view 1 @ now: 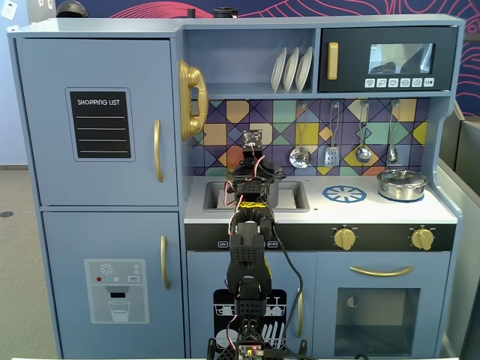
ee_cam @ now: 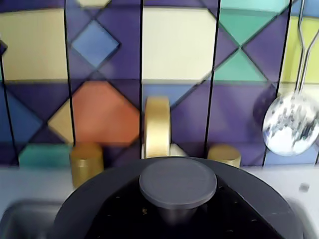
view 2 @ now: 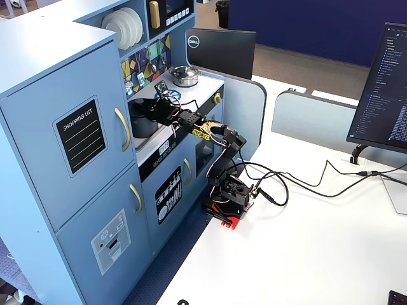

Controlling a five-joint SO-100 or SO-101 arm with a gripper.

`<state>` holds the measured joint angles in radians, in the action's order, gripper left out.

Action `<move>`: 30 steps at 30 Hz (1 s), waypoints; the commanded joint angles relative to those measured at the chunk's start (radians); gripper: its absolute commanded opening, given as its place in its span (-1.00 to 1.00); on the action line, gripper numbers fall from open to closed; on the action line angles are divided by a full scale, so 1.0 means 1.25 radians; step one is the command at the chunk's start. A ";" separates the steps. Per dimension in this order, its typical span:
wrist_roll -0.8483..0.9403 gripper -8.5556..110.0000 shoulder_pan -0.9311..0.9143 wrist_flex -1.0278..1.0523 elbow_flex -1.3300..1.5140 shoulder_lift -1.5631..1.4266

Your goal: Take off the lid from the gray recipient and place it on the counter

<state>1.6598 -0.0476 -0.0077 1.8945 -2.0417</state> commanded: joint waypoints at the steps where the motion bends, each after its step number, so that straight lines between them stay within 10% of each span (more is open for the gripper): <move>1: 0.018 -0.86 0.004 -0.023 -0.093 -0.022; 30: -0.045 -0.86 -0.433 -0.099 0.054 -0.040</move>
<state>1.6122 -0.5614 -0.0568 1.9620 -2.0954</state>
